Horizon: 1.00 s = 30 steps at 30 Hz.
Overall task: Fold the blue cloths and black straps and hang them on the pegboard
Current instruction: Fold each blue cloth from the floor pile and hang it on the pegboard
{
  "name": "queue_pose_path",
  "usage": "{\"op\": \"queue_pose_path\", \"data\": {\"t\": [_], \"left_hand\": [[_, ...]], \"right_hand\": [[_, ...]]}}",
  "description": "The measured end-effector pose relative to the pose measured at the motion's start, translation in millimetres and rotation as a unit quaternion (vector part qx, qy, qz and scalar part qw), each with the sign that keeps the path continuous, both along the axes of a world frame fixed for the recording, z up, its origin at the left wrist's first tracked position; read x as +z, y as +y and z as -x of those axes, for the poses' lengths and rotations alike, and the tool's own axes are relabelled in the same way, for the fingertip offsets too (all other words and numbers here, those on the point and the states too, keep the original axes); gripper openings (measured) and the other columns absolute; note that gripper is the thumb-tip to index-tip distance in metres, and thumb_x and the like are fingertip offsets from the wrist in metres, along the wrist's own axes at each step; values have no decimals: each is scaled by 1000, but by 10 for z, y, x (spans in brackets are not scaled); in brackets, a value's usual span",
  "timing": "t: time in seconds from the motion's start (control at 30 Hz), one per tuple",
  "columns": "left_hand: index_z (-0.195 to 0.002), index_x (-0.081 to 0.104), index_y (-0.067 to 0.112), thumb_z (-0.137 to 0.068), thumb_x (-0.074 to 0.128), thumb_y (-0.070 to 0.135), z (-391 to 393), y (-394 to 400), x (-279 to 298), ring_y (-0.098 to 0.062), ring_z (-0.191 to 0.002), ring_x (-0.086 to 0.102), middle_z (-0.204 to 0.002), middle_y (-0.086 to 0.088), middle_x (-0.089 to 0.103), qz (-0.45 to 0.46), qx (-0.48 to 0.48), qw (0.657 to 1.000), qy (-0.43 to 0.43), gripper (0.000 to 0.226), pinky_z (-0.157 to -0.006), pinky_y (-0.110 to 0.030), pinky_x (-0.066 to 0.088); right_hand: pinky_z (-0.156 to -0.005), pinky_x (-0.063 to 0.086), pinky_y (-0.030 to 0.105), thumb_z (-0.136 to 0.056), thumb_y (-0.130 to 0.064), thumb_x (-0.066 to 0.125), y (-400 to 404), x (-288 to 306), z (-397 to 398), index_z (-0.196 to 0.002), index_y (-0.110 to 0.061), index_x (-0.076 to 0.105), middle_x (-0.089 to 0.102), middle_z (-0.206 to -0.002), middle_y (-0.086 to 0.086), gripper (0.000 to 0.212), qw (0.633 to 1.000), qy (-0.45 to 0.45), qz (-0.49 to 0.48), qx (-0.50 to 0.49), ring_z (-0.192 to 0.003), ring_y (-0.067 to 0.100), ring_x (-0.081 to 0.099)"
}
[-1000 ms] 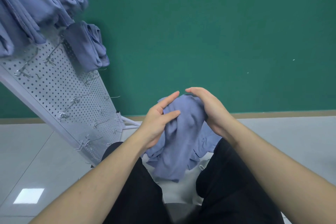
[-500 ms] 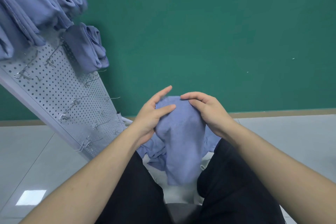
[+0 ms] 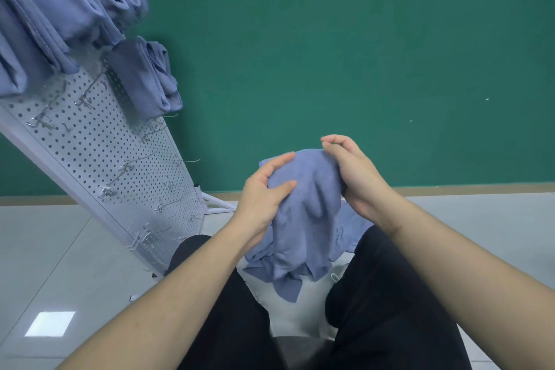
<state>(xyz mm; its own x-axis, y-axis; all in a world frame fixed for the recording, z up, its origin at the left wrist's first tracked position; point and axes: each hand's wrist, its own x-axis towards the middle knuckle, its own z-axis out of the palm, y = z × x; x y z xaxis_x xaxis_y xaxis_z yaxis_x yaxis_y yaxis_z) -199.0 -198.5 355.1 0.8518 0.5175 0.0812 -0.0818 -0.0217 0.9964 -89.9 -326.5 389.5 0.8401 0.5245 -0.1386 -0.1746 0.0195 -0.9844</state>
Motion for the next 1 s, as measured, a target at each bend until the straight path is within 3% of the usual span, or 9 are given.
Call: {"op": "queue_pose_path", "data": {"t": [0.1,0.17,0.3,0.43,0.6,0.8,1.0], "left_hand": [[-126,63,43,-92,63,-2,-56,52,61,-11,-129,57,-143,5,57,123,5,992,-10,56,-109,-36,47],[-140,55,33,-94,61,-3,-68,86,108,-14,-122,63,-145,-1,54,184,6,983,-14,59,-102,-34,53],[-143,53,27,-95,60,-3,-23,195,176,-20,-104,71,-128,-10,66,245,-11,969,-13,57,-82,-31,60],[-122,65,23,-94,62,-1,15,282,217,-20,-81,70,-96,-11,73,243,-17,970,10,37,-72,-31,60],[-106,70,20,-94,64,5,50,264,150,-13,-79,66,-96,-4,71,147,-50,985,72,20,-69,-26,53],[-99,75,22,-91,71,10,-11,296,196,-13,-78,64,-99,-1,72,86,-13,992,91,15,-76,-33,52],[-103,77,22,-89,73,10,-129,346,327,-11,-90,72,-102,1,78,69,-1,994,86,19,-84,-29,57]], "right_hand": [[-80,46,27,-98,-40,59,-44,-101,29,-116,-43,61,62,-108,-14,19,994,-93,24,57,-95,7,58],[-98,46,28,-97,-34,62,-57,-170,74,-117,-41,64,62,-120,-25,21,986,-128,29,101,-115,1,57],[-97,47,29,-98,-11,59,-60,-233,75,-103,-29,76,73,-110,-17,25,986,-122,25,107,-104,4,63],[-82,47,21,-98,-3,52,-19,-197,32,-94,-27,75,74,-103,-15,34,992,-105,8,75,-95,4,63],[-74,47,23,-97,0,54,22,-112,-41,-83,-21,71,70,-84,-8,31,995,-75,-1,66,-79,11,58],[-66,42,18,-97,-10,53,-78,-22,-248,-89,-27,71,67,-86,-16,26,982,-151,94,69,-75,4,54],[-89,54,32,-95,-13,62,-145,29,-410,-106,-30,74,72,-104,-9,23,981,-131,117,85,-90,10,65]]}}
